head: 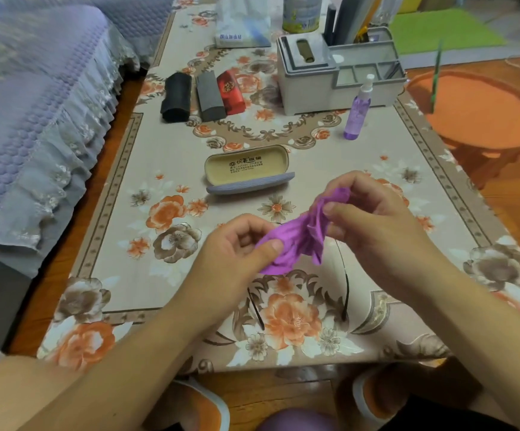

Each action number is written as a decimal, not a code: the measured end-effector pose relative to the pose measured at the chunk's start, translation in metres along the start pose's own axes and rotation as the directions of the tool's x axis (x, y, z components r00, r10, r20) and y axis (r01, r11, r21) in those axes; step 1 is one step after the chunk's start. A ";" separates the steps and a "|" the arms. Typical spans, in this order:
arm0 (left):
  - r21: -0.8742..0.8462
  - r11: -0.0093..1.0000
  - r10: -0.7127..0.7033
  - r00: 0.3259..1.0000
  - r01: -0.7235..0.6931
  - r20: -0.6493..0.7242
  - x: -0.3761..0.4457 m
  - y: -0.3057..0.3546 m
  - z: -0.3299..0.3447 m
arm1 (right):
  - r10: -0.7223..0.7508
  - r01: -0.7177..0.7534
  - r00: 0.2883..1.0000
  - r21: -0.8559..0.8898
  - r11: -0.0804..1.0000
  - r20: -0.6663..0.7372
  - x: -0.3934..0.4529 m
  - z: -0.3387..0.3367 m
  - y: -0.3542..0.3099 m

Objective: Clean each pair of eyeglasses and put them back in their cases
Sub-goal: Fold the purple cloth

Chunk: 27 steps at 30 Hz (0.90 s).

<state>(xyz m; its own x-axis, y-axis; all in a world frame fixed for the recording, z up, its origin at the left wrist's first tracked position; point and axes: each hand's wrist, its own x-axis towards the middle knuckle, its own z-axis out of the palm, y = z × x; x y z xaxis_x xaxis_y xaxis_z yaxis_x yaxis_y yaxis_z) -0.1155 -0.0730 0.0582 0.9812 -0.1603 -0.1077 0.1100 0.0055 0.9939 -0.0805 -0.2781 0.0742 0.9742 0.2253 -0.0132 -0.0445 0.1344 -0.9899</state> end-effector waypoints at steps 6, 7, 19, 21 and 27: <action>-0.240 0.971 -0.016 0.997 -0.002 -0.071 0.007 0.010 -0.019 | 0.108 -0.119 0.946 0.018 0.993 0.306 0.004 -0.030 -0.005; -0.297 0.955 -0.029 0.998 0.009 -0.063 0.007 0.013 -0.021 | 0.125 -0.124 0.918 -0.026 0.992 0.377 0.005 -0.034 -0.005; 0.346 0.898 0.227 0.959 -0.273 0.168 -0.003 0.074 -0.015 | 0.085 0.113 0.898 -0.414 0.903 0.432 -0.003 -0.001 -0.021; 0.452 0.833 0.241 0.945 -0.319 0.223 -0.006 0.087 -0.007 | 0.056 0.160 0.907 -0.464 0.871 0.418 -0.010 0.002 -0.029; 0.688 0.634 0.134 0.926 -0.354 0.353 0.013 0.129 0.004 | -0.038 0.208 0.956 -0.581 0.787 0.291 -0.027 -0.022 -0.055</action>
<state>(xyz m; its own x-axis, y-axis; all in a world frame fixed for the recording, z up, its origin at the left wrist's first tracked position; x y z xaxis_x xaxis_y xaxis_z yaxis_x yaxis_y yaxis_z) -0.0895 -0.0781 0.1854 0.8674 -0.4958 0.0419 -0.3867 -0.6188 0.6837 -0.0997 -0.3127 0.1255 0.8685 0.4913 0.0655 0.2959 -0.4079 -0.8637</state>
